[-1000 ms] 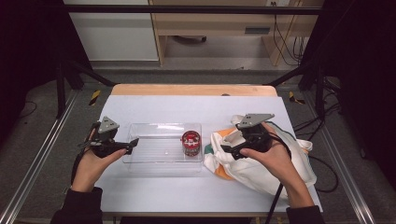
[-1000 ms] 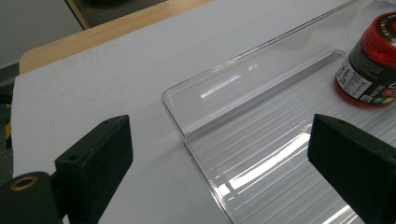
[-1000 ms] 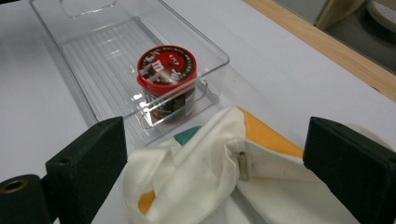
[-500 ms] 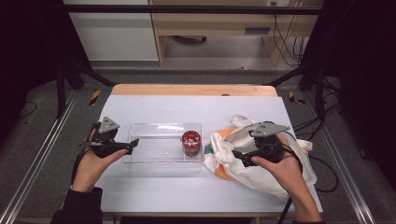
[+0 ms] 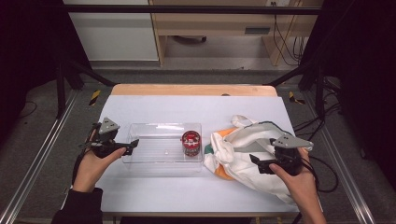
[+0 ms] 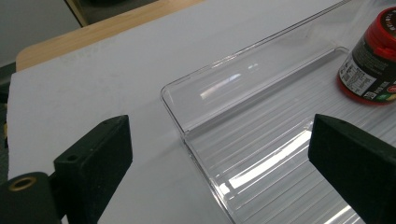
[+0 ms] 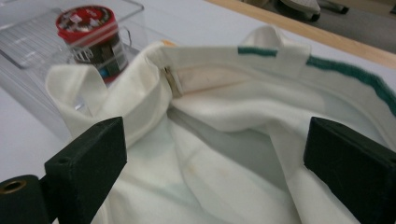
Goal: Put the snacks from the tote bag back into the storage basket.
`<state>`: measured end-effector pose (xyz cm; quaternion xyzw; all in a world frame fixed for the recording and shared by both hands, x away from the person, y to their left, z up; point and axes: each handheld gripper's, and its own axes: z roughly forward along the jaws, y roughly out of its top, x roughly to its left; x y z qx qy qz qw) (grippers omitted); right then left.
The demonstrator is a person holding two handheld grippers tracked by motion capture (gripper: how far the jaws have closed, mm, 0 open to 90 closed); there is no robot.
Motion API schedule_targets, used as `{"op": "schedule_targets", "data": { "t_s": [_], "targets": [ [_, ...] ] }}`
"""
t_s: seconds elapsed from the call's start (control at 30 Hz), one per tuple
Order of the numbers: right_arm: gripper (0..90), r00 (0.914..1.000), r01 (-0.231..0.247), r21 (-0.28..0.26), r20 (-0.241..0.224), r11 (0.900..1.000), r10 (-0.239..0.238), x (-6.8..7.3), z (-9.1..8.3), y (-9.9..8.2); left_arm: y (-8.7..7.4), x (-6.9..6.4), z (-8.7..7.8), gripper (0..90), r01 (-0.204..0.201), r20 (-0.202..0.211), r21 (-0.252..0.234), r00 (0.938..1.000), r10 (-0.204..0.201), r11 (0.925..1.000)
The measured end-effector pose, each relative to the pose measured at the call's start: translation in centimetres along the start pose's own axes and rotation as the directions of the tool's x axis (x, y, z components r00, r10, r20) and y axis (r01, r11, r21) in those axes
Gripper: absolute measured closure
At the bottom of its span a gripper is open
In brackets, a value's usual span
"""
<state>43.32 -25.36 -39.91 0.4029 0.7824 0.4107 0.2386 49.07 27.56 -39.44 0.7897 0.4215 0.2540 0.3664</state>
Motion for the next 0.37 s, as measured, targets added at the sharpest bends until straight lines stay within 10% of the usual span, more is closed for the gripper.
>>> {"op": "schedule_targets", "data": {
  "t_s": [0.37],
  "targets": [
    [7.3, 0.9942, -0.045, -0.009, 0.097, 0.9990, 0.045, -0.6, 0.3, -2.7, 0.3, -0.2, -0.2, 6.4, -0.037, 0.008, -0.006, 0.9993, 0.037, 0.9993]
  ]
}}
